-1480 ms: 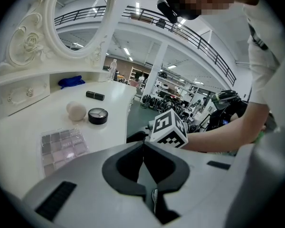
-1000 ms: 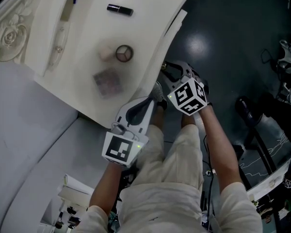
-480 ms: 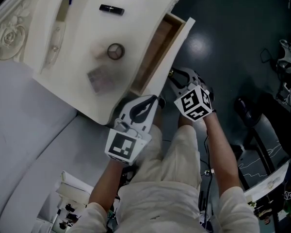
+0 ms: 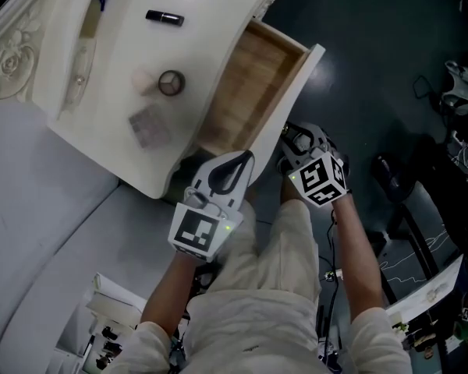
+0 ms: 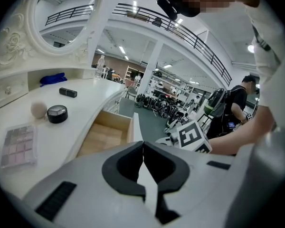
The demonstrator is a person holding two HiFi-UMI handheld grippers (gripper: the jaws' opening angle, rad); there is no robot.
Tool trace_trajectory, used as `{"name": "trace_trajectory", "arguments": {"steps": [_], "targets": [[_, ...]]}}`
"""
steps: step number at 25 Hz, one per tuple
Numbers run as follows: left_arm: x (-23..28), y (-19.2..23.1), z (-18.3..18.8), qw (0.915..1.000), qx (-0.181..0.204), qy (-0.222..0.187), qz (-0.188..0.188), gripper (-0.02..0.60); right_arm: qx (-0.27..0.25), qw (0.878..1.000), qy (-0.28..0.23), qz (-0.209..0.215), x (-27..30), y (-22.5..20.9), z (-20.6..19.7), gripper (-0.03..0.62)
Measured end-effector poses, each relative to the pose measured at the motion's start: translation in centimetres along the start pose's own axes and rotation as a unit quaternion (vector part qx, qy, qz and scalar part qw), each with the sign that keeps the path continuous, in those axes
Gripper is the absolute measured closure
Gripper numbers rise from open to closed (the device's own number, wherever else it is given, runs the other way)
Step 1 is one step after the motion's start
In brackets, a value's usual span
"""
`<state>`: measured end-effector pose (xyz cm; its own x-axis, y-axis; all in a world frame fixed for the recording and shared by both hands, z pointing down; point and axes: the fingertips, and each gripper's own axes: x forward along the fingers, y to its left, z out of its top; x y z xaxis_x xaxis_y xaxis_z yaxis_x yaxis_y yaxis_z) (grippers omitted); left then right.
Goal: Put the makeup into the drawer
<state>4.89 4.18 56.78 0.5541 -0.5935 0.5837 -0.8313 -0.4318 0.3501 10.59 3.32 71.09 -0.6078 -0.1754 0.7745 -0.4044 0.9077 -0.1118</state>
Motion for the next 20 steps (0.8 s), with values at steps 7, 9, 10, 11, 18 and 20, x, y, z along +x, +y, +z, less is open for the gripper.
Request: {"name": "trace_trajectory", "arguments": {"steps": [7, 9, 10, 11, 18, 20], "targets": [[0.5, -0.7, 0.0, 1.0000, -0.001, -0.002, 0.003, 0.570, 0.000, 1.000, 0.009, 0.003, -1.7, 0.0, -2.2, 0.468], [0.6, -0.8, -0.2, 1.0000, 0.000, 0.003, 0.003, 0.571, 0.001, 1.000, 0.010, 0.004, -1.9, 0.0, -2.5, 0.468], [0.6, -0.8, -0.3, 1.0000, 0.000, 0.006, 0.003, 0.571, 0.002, 1.000, 0.011, 0.003, -2.0, 0.0, -2.7, 0.468], [0.6, -0.9, -0.3, 1.0000, 0.000, 0.007, 0.004, 0.571, 0.003, 1.000, 0.011, 0.002, -2.1, 0.0, -2.9, 0.468], [0.8, -1.3, -0.3, 1.0000, 0.001, 0.007, 0.007, 0.571, 0.009, 1.000, 0.012, -0.001, -3.6, 0.0, -4.6, 0.468], [0.8, -1.5, -0.3, 0.9999, 0.002, 0.009, 0.007, 0.571, 0.009, 1.000, 0.012, 0.002, -3.8, -0.1, -4.8, 0.468]]}}
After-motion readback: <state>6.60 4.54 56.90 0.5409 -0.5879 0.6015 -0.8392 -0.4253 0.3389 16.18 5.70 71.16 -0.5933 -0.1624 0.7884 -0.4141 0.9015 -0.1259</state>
